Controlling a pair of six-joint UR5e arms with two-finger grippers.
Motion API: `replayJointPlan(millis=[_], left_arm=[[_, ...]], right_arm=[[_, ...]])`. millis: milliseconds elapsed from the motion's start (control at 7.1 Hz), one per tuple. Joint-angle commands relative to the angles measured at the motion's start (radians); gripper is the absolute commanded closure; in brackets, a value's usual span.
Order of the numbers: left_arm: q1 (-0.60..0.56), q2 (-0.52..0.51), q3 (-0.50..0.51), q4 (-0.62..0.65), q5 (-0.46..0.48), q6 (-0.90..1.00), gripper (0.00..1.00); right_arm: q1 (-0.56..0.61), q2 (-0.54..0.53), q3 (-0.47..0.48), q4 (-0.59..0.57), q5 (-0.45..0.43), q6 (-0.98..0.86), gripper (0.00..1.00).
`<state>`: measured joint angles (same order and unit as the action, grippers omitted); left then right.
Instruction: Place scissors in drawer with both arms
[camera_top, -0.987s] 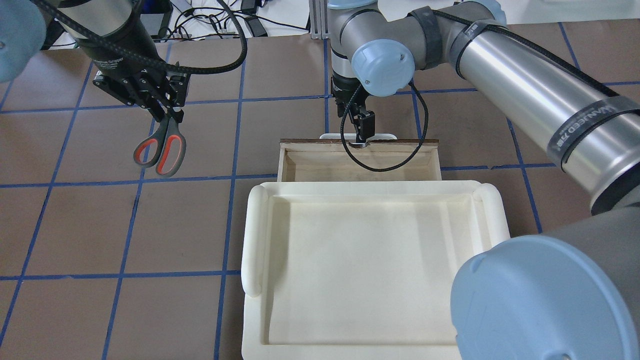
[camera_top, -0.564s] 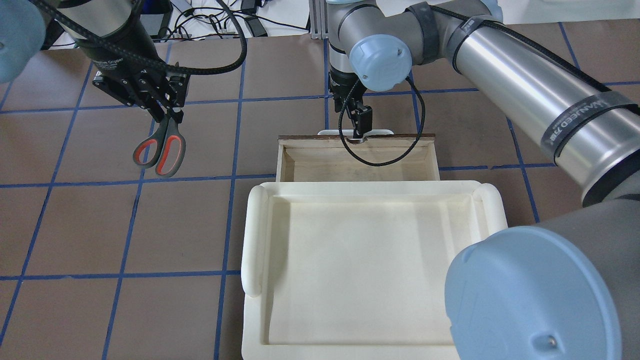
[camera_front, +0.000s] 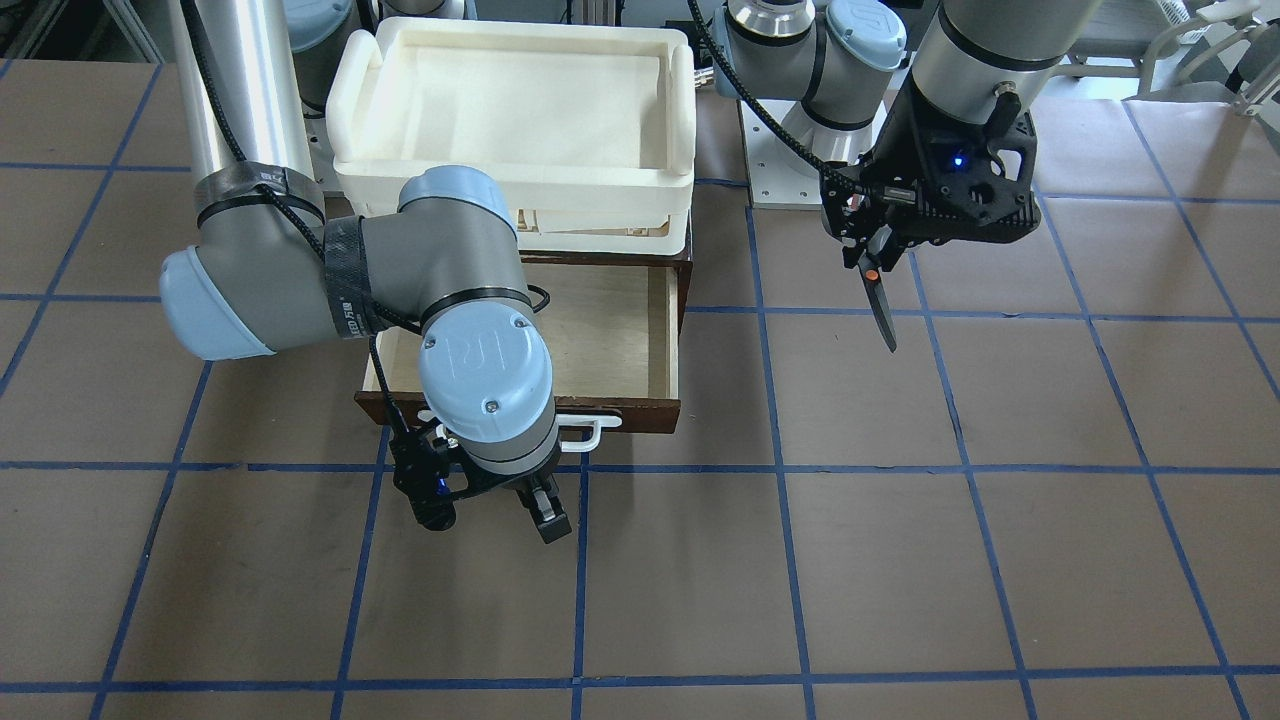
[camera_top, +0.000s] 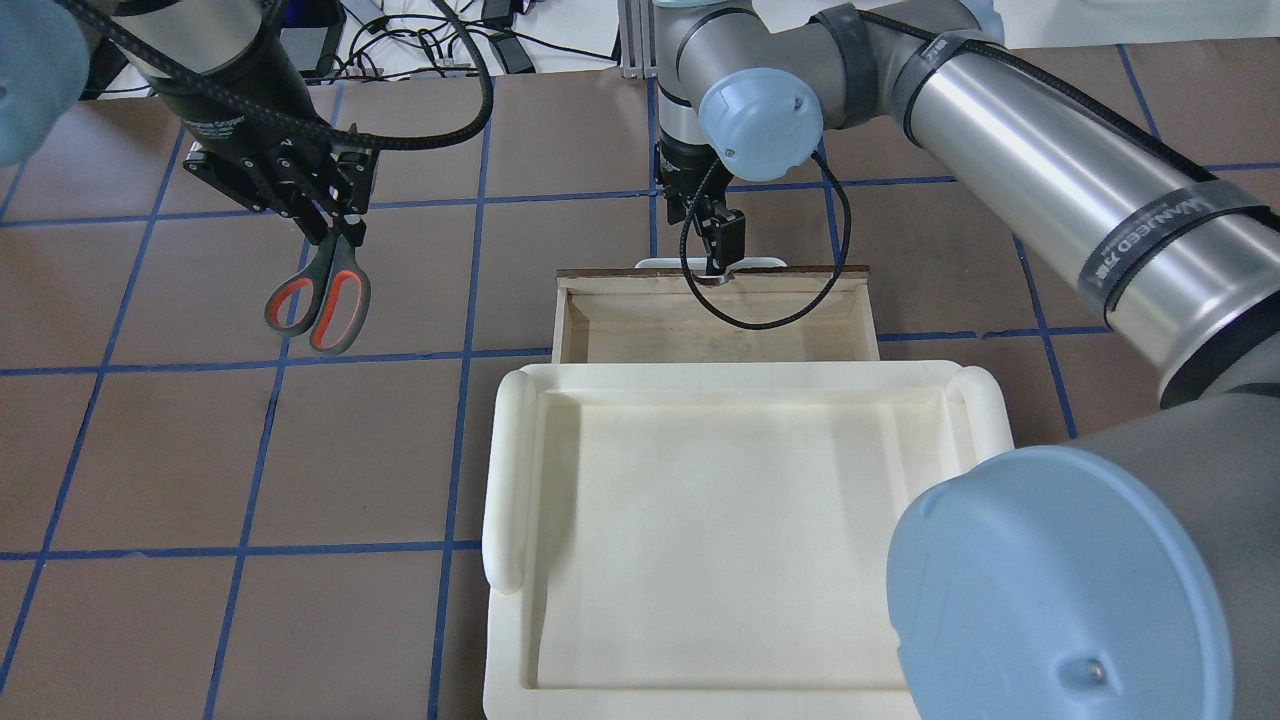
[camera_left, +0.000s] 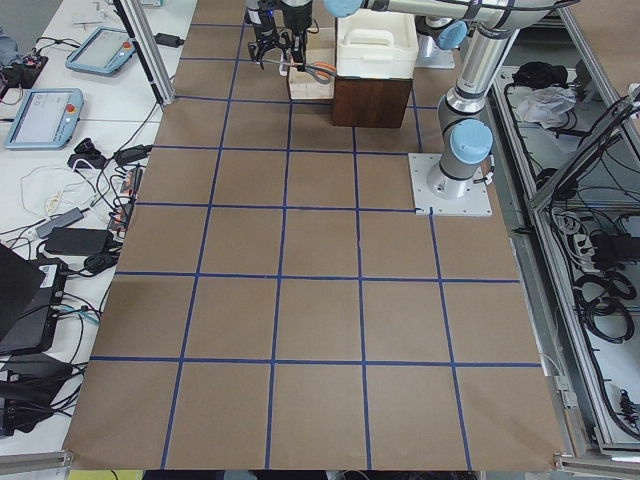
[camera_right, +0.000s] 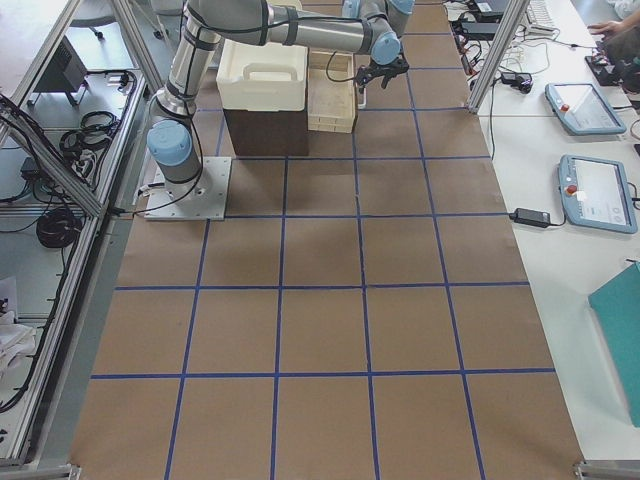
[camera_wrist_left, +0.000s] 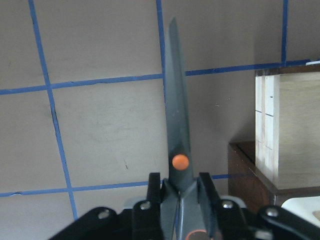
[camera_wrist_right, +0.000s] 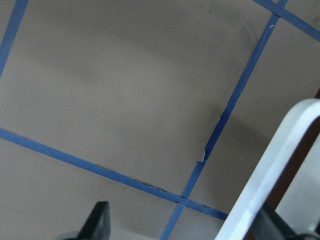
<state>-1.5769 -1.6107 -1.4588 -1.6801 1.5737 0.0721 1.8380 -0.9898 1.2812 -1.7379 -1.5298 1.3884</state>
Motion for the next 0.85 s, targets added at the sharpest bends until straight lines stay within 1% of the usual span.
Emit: replayJointPlan(millis=[0, 705], left_arm=[[0.000, 0.000, 0.000, 0.000, 0.000, 0.000, 0.91], [0.002, 0.005, -0.002, 0.000, 0.002, 0.003, 0.91]], right_arm=[[-0.009, 0.000, 0.000, 0.000, -0.003, -0.017, 0.00], [-0.009, 0.013, -0.014, 0.000, 0.002, -0.055, 0.00]])
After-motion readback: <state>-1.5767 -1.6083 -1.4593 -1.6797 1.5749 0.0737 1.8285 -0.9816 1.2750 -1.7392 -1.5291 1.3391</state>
